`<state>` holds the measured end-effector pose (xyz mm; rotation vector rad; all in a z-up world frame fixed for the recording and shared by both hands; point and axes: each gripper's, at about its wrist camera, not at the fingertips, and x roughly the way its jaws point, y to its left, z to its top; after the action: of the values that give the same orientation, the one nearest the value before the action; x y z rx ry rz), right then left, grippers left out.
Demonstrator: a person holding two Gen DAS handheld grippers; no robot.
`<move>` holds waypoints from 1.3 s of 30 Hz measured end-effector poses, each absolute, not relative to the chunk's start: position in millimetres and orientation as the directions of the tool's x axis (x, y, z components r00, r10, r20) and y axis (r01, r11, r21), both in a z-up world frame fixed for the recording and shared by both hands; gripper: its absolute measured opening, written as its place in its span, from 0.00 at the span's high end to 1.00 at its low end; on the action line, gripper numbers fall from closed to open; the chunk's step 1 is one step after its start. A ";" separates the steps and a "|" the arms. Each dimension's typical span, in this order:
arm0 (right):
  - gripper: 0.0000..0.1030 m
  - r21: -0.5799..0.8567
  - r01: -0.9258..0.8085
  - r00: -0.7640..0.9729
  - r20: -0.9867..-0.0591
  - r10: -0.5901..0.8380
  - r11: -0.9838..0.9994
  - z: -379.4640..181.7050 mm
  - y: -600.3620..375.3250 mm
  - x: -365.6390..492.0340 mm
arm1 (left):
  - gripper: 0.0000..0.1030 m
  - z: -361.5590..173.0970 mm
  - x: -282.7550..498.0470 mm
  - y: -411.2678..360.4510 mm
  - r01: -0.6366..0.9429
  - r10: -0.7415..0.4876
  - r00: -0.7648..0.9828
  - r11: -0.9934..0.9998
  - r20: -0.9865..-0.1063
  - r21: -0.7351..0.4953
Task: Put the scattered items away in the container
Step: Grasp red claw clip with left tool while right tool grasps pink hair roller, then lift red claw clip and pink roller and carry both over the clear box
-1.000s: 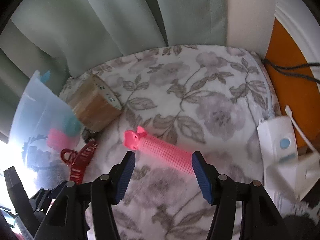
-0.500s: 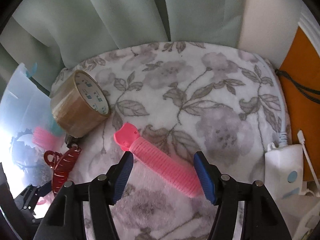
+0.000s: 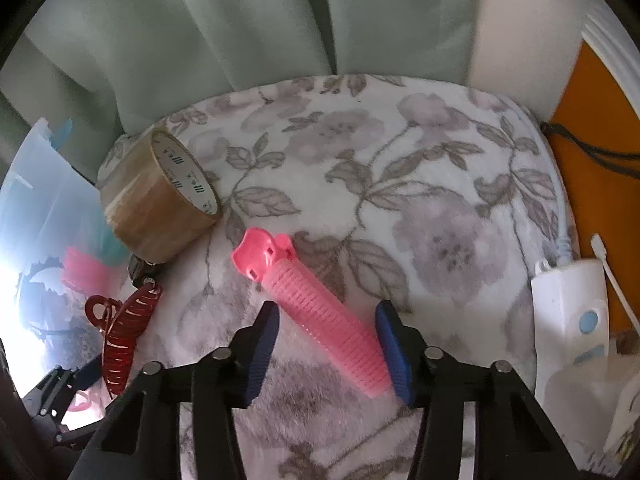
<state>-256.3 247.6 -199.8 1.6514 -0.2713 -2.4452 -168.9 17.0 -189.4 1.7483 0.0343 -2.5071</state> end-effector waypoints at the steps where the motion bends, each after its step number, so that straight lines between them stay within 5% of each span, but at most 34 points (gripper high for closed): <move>1: 0.54 0.255 0.036 -0.367 -0.896 -0.250 -0.966 -199.5 248.9 -255.0 | 0.59 -188.8 -169.1 15.9 0.084 -0.049 -0.341 -0.996 -0.939 0.022; 10: 0.65 0.339 -0.051 -0.381 -0.876 -0.295 -0.940 -191.2 263.8 -231.0 | 0.86 -177.8 -167.9 18.7 0.067 -0.008 -0.334 -0.998 -0.942 -0.015; 39: 0.71 0.519 -0.107 -0.468 -0.779 -0.417 -0.848 -143.0 277.2 -125.5 | 0.92 -118.0 -117.2 47.4 -0.063 0.116 -0.439 -0.993 -0.891 -0.098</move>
<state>-125.5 277.2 -143.0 1.5024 -0.7671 -2.4219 -117.2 47.4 -118.0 1.7139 0.0814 -2.7566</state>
